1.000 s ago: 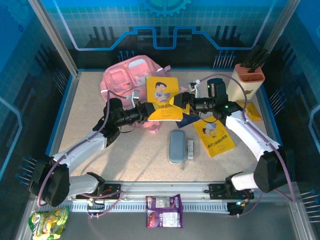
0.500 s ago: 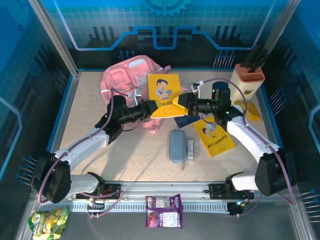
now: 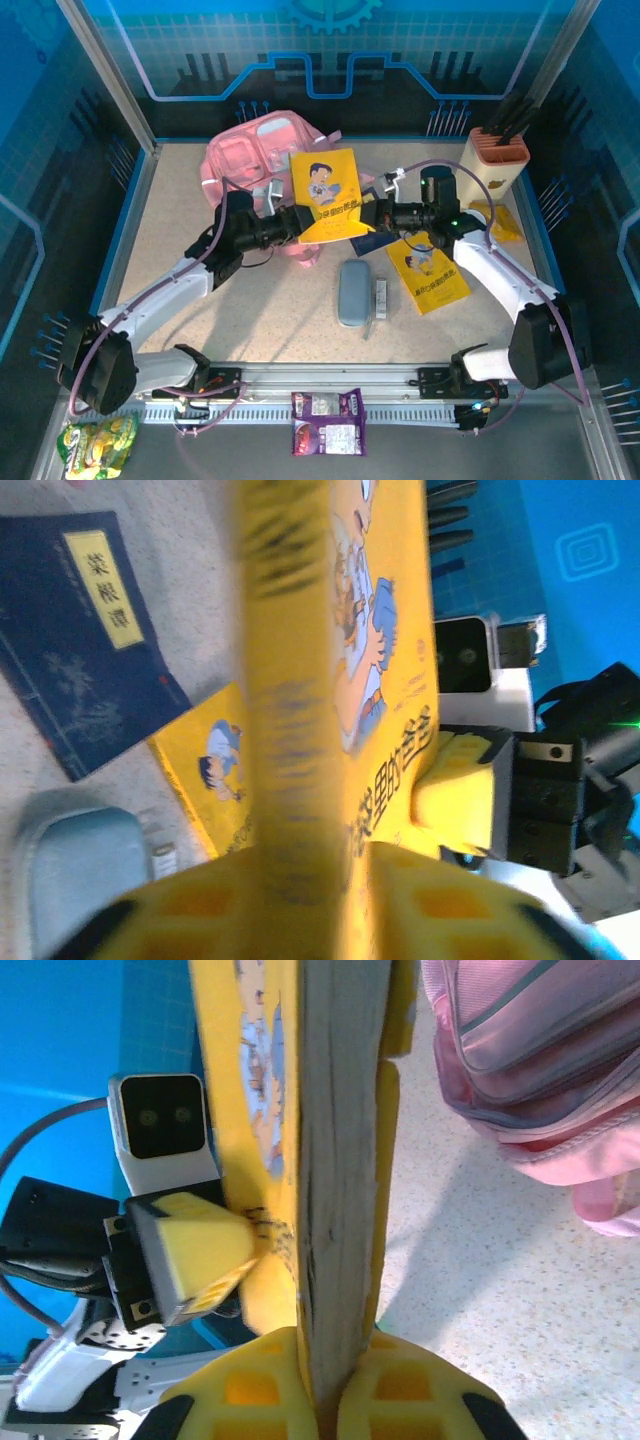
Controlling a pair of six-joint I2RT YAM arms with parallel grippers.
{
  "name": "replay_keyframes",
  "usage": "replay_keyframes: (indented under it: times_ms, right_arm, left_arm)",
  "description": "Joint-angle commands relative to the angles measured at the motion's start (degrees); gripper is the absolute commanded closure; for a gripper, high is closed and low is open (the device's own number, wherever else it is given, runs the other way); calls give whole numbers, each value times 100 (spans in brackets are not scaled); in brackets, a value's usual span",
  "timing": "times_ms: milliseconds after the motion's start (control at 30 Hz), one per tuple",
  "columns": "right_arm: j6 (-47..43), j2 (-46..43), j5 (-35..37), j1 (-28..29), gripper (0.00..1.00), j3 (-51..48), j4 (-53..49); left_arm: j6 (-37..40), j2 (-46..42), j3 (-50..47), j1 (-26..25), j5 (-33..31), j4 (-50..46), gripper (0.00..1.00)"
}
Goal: Pack the student bag
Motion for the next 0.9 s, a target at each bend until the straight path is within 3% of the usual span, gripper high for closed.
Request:
replay_keyframes:
  times_ms: [0, 133, 200, 400, 633, 867]
  right_arm:
    - [-750, -163, 227, -245, 100, 415, -582]
    - [-1604, -344, 824, -478, 100, 682, -1767]
    - [-1832, -382, 973, -601, 100, 721, -2087]
    - [-2075, -391, 1064, -978, 100, 659, -2444]
    - [-1976, -349, 1106, -1021, 100, 668, -2459]
    - [-1928, -258, 1143, -1021, 100, 745, -2512]
  left_arm:
    - [922, -330, 209, 16, -515, -946, 53]
    - [2337, -249, 813, -19, -1820, -2743, 46]
    - [2834, -58, 1052, -27, -2274, -3192, 43]
    - [4296, 1024, 1734, -36, -2867, -3501, 35]
    - [5869, 2558, 2709, -51, -3706, -3597, 27]
    - [6786, 3636, 3365, -46, -3788, -3806, 15]
